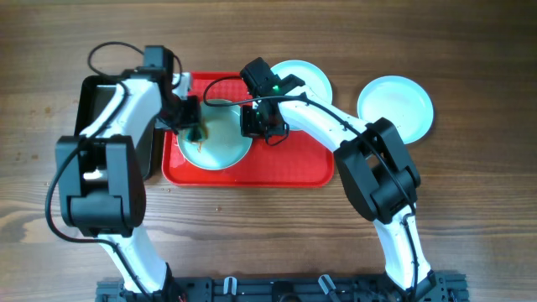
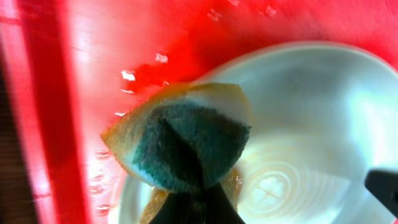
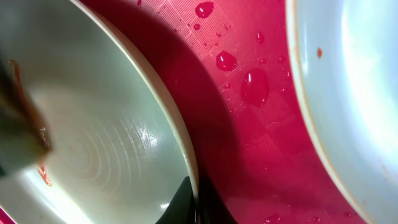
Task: Clean dirty plates on tray and stack at the side
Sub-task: 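Scrub the held plate with the sponge in the left gripper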
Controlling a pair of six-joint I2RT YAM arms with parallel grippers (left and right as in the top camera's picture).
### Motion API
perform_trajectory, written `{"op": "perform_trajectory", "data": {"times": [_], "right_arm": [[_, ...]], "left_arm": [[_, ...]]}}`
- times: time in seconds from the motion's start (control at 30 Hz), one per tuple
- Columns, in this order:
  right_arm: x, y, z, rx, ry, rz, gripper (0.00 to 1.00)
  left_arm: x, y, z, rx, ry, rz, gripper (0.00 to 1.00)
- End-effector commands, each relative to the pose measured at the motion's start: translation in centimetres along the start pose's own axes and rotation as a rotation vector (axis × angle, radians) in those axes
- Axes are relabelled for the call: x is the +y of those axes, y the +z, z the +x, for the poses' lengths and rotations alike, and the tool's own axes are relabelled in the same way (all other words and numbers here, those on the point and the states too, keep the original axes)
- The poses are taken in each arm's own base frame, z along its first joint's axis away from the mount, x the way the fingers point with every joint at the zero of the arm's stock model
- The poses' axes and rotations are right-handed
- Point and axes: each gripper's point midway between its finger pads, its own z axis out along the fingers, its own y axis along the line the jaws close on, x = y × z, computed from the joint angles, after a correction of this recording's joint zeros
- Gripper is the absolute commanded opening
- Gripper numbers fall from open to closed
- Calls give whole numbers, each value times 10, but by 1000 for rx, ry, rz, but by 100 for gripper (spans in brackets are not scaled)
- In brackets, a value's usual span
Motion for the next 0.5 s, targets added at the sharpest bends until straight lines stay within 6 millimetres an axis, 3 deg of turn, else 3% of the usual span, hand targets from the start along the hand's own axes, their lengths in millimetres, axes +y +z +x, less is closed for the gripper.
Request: {"op": "perform_trajectory", "data": {"times": [0.0,0.27,0.37,0.47], "right_arm": [[-5,11,0,7,4,20,4],[-5,11,0,7,3,20,4],[-5,11,0,7,4,19,4],[-4,11,0,9,3,16,4]], "left_arm": [[-23,23,44,133,59,34,4],[-62,14,76,254,128,242,4],[-58,14,74,250,131,232,4],[-35,17,64,215,68,128,4]]}}
